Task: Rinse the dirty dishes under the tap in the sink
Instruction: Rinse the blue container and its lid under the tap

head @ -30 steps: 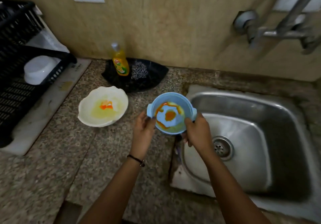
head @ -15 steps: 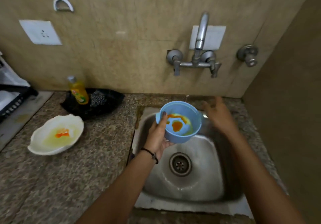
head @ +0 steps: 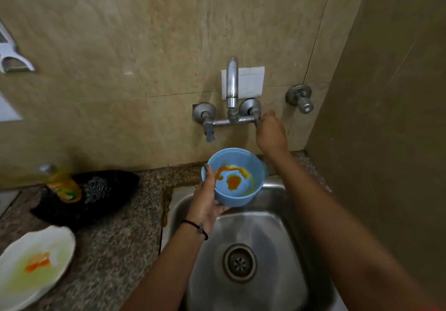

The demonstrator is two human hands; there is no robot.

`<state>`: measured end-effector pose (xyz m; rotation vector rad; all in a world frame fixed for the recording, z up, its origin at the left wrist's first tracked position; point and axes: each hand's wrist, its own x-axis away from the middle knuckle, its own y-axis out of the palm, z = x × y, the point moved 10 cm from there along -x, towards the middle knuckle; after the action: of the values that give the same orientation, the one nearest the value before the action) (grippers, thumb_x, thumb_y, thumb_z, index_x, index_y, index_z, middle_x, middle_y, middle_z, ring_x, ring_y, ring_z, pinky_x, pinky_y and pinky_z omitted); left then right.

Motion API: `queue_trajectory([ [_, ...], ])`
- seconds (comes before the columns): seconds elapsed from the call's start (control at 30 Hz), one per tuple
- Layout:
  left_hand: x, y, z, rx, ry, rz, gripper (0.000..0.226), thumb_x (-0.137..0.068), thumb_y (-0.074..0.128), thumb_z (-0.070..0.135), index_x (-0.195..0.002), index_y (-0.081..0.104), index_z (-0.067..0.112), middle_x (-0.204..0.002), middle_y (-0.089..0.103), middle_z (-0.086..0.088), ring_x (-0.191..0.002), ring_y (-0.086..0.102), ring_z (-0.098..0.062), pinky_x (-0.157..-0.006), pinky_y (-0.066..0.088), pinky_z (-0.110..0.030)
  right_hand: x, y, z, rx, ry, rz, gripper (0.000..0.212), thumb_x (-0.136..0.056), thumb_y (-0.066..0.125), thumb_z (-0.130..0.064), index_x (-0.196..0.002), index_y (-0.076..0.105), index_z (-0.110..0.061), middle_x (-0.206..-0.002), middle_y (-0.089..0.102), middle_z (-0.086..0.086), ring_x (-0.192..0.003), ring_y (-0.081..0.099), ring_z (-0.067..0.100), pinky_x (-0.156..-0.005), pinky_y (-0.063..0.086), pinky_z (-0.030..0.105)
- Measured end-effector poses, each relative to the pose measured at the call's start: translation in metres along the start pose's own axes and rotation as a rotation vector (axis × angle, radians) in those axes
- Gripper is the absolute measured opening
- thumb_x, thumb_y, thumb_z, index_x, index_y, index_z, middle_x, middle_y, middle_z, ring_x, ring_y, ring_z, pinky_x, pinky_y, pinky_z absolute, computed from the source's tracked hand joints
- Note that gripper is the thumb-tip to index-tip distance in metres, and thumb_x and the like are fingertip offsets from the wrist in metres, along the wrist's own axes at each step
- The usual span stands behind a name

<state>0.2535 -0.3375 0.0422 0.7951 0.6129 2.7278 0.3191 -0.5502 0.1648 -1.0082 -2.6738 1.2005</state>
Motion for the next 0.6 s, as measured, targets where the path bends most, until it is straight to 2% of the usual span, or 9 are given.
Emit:
queue_trajectory([
  [0.07,-0.007,0.004,-0.004,-0.004,-0.02,-0.026,0.064,-0.086,0.039,0.066,-0.126,0.059,0.019,-0.112,0.072,-0.007,-0.097,0.071,-0.021,-0.067,0.059,-0.035,-0.004,0.007,0.024,-0.346,0.18,-0.028,0.028,-0.097,0.037,-0.022,-0.099,0.051,0.002,-0.09,0.064,0.025,-0.074,0.067,0.037,-0.061,0.056,0.044],
  [0.13,-0.012,0.007,-0.01,-0.009,-0.046,-0.05,0.067,-0.088,0.033,0.067,-0.128,0.058,0.019,-0.113,0.072,-0.007,-0.098,0.07,-0.021,-0.069,0.059,-0.035,-0.001,0.01,0.034,-0.62,0.302,-0.087,0.029,-0.099,0.036,-0.021,-0.085,0.051,0.0,-0.077,0.062,0.021,-0.05,0.063,0.022,-0.045,0.051,0.031],
  [0.23,-0.019,0.009,-0.019,-0.019,-0.062,-0.072,0.073,-0.086,0.026,0.072,-0.127,0.058,0.021,-0.115,0.071,-0.007,-0.103,0.069,-0.022,-0.083,0.057,-0.041,0.014,0.016,0.036,-0.807,0.402,-0.146,0.021,-0.098,0.041,-0.019,-0.081,0.048,-0.009,-0.073,0.057,0.014,-0.059,0.057,0.024,-0.052,0.047,0.031],
  [0.27,-0.022,0.009,-0.023,-0.019,-0.069,-0.069,0.075,-0.085,0.025,0.073,-0.127,0.059,0.021,-0.116,0.071,-0.008,-0.106,0.067,-0.024,-0.09,0.055,-0.045,0.019,0.016,0.037,-0.789,0.386,-0.126,0.013,-0.096,0.045,-0.019,-0.091,0.049,-0.008,-0.08,0.057,0.013,-0.068,0.056,0.027,-0.058,0.046,0.034],
  [0.33,-0.025,0.009,-0.028,-0.009,-0.086,-0.053,0.077,-0.085,0.022,0.075,-0.124,0.06,0.021,-0.117,0.07,-0.01,-0.109,0.066,-0.026,-0.097,0.049,-0.049,0.042,0.003,0.04,-0.613,0.267,-0.007,0.034,-0.089,0.048,-0.02,-0.122,0.043,-0.01,-0.104,0.053,0.011,-0.09,0.053,0.025,-0.075,0.045,0.037],
  [0.37,-0.028,0.009,-0.03,-0.007,-0.092,-0.04,0.077,-0.084,0.022,0.075,-0.122,0.062,0.02,-0.116,0.07,-0.01,-0.107,0.066,-0.026,-0.096,0.05,-0.048,0.057,-0.004,0.036,-0.53,0.161,0.053,0.044,-0.089,0.047,-0.017,-0.132,0.04,-0.011,-0.114,0.051,0.011,-0.099,0.051,0.024,-0.085,0.044,0.035],
  [0.43,-0.033,0.007,-0.035,-0.019,-0.097,-0.017,0.076,-0.085,0.022,0.075,-0.117,0.064,0.021,-0.111,0.072,-0.009,-0.097,0.069,-0.023,-0.083,0.057,-0.039,0.088,-0.004,0.022,-0.412,-0.005,0.051,0.039,-0.093,0.044,-0.008,-0.132,0.046,-0.007,-0.125,0.052,0.015,-0.112,0.051,0.024,-0.093,0.037,0.023],
  [0.5,-0.038,0.005,-0.04,-0.037,-0.106,0.002,0.073,-0.085,0.025,0.074,-0.115,0.065,0.021,-0.108,0.073,-0.008,-0.094,0.069,-0.021,-0.076,0.057,-0.035,0.109,0.034,0.015,-0.224,-0.036,-0.208,0.031,-0.097,0.04,-0.009,-0.123,0.057,-0.008,-0.123,0.06,0.012,-0.111,0.055,0.023,-0.089,0.037,0.021],
  [0.6,-0.044,0.003,-0.053,-0.067,-0.151,0.029,0.069,-0.086,0.033,0.073,-0.119,0.064,0.021,-0.108,0.073,-0.008,-0.103,0.068,-0.024,-0.079,0.056,-0.04,0.127,0.103,0.041,0.129,0.071,-0.633,0.04,-0.098,0.034,-0.027,-0.126,0.053,-0.004,-0.125,0.058,0.018,-0.112,0.055,0.031,-0.098,0.043,0.039],
])
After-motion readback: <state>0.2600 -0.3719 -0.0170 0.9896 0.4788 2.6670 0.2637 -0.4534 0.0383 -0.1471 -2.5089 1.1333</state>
